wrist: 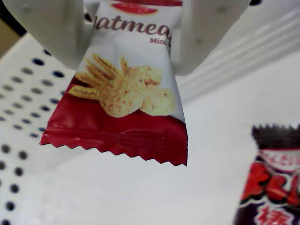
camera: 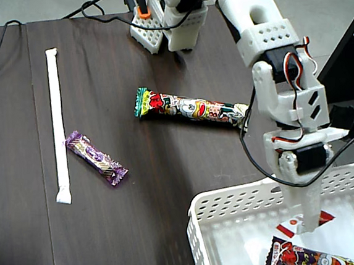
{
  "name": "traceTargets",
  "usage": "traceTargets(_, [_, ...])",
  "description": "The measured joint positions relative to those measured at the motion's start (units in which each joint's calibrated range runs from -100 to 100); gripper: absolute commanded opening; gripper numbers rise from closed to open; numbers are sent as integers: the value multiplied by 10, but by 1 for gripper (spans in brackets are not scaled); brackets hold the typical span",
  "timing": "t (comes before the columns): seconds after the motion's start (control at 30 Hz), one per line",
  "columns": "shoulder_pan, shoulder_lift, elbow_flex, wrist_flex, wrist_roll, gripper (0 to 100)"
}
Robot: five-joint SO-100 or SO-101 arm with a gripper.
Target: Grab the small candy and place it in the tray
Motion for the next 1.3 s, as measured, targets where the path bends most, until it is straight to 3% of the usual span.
traceTargets(0.33, [-15, 0, 0, 32, 0, 21])
traceTargets(1.07, [-13, 17, -20, 33, 0, 21])
traceTargets(1.3, [-12, 17, -50, 96, 0, 19])
